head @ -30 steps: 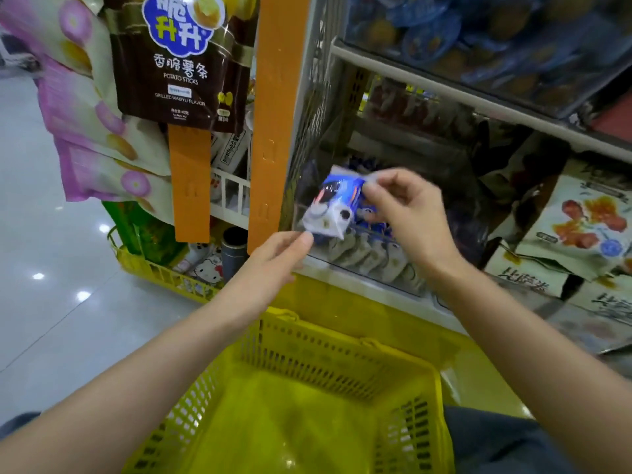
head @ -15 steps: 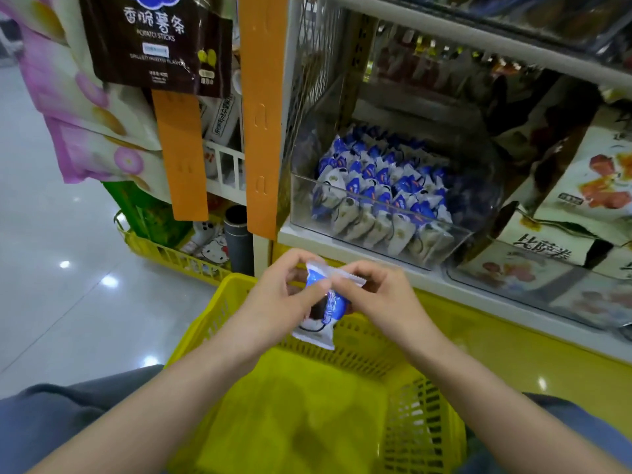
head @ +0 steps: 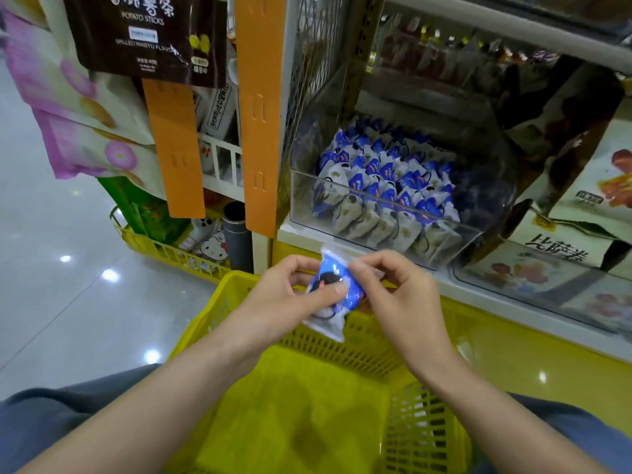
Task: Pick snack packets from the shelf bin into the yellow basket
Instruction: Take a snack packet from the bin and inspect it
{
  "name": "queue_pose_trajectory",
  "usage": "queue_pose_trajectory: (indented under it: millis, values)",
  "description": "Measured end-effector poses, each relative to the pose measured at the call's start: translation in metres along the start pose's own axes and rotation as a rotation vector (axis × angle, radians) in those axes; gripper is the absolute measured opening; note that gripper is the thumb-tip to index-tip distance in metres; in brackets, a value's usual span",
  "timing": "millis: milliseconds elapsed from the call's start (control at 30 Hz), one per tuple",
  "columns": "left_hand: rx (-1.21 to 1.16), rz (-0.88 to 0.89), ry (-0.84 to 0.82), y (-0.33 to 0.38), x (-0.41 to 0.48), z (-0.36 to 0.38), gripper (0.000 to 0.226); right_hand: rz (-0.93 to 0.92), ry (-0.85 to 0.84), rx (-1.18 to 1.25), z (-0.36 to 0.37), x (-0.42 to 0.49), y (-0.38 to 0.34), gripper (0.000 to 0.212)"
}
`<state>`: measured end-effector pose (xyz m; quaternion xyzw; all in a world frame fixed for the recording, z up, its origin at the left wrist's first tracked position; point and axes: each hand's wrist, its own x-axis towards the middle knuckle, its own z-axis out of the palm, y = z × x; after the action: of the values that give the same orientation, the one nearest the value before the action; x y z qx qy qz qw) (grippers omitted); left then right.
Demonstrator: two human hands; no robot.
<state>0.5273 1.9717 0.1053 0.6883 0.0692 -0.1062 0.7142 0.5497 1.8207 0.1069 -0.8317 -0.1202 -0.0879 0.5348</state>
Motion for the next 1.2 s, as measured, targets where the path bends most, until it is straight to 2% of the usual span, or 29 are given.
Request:
queue_pose_trajectory:
  millis: [100,167,233,300,367,433,500,600,700,767,900,1000,1067,1167,1200]
  values:
    - [-0.039,0.011,0.050,0.001,-0.002,0.002,0.034,0.278,0.013,0.273,-0.004,0.006,-0.002,0.012]
    - [-0.092,0.052,0.140,0.003,0.000,-0.001,0.030,0.426,-0.058,0.439,-0.005,0.007,-0.003,0.006]
    - [-0.108,0.093,0.222,0.002,0.003,-0.006,0.021,0.518,-0.205,0.448,-0.005,0.006,-0.003,0.016]
    - [-0.118,0.140,0.249,0.001,0.004,-0.010,0.008,0.539,-0.359,0.347,-0.002,0.001,-0.002,0.031]
    - [-0.082,0.172,0.241,0.000,0.005,-0.010,0.011,0.478,-0.428,0.228,0.002,-0.003,-0.001,0.043]
    - [-0.022,0.191,0.233,-0.002,0.006,-0.010,0.015,0.328,-0.416,0.109,0.004,-0.006,0.000,0.047]
    - [0.060,0.231,0.234,-0.003,0.008,-0.009,0.019,0.227,-0.380,0.103,0.006,-0.006,-0.002,0.036]
    - [0.158,0.247,0.231,-0.004,0.009,-0.008,0.022,0.192,-0.317,0.128,0.007,-0.004,-0.004,0.015]
    - [-0.006,0.149,0.162,-0.006,0.007,-0.007,0.025,0.125,-0.349,0.007,0.003,-0.003,-0.002,0.014]
    - [-0.020,0.122,0.155,-0.007,0.007,-0.005,0.025,0.065,-0.359,-0.066,0.003,-0.005,-0.001,0.016]
    - [0.238,0.318,0.205,-0.006,0.006,-0.003,0.022,0.066,-0.274,0.071,0.007,-0.008,0.000,0.005]
    - [0.312,0.359,0.173,-0.008,0.004,-0.002,0.020,0.114,-0.198,0.102,0.006,-0.005,0.002,0.012]
    - [0.176,0.265,0.141,-0.007,0.005,0.001,0.021,-0.015,-0.155,-0.010,0.004,-0.005,0.002,0.012]
    - [-0.003,0.092,0.094,-0.003,0.007,0.002,0.022,-0.378,-0.121,-0.345,0.001,-0.007,0.004,0.015]
    - [-0.042,0.049,0.073,-0.001,0.006,0.002,0.022,-0.407,-0.112,-0.382,0.001,-0.007,0.005,0.016]
